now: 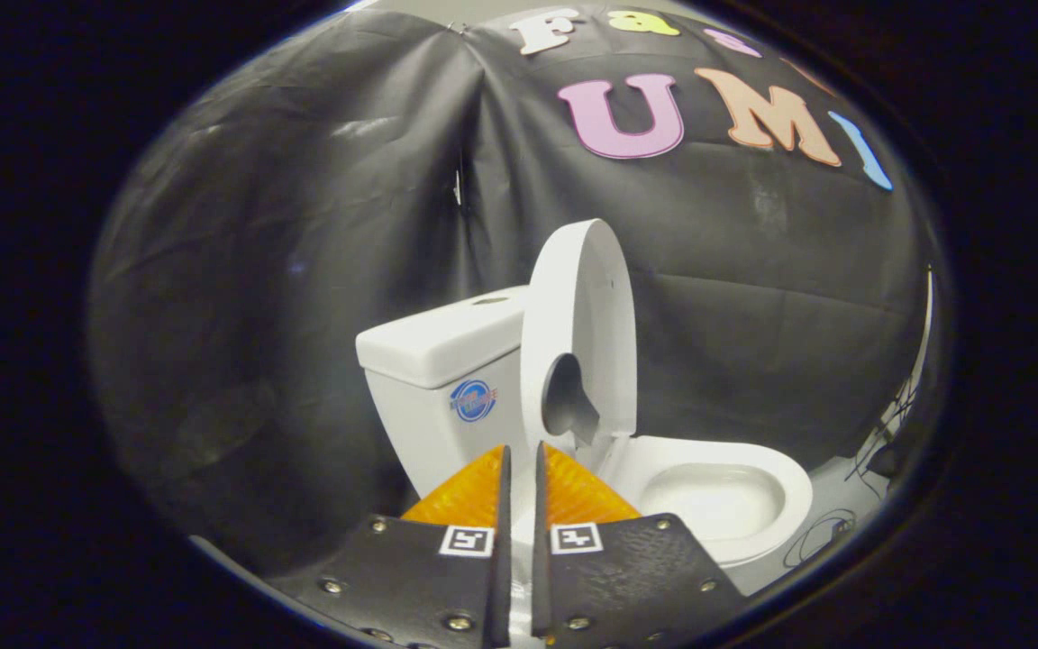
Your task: Open the toilet lid.
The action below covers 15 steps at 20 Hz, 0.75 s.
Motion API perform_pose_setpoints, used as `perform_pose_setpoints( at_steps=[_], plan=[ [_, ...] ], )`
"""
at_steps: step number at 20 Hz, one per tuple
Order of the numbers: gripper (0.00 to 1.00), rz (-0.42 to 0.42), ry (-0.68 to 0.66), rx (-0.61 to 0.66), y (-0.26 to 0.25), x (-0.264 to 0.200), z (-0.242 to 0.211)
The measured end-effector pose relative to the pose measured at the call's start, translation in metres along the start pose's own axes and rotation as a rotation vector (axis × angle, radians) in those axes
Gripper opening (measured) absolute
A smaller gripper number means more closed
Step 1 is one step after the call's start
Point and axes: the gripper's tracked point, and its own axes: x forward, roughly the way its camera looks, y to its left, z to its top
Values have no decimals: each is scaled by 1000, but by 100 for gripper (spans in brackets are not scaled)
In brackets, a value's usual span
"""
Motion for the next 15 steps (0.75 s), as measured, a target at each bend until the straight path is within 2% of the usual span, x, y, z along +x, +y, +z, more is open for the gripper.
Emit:
perform_pose_setpoints(
  at_steps=[1,2,7,12,15],
  plan=[
    [21,-3,-10,9,-3,-3,3],
    [24,0,-20,20,-6,-7,7],
    [61,-8,-63,40,-19,-21,25],
    [97,25,-83,37,-21,-38,32],
    [100,1,-92,53,-34,-52,32]
  ],
)
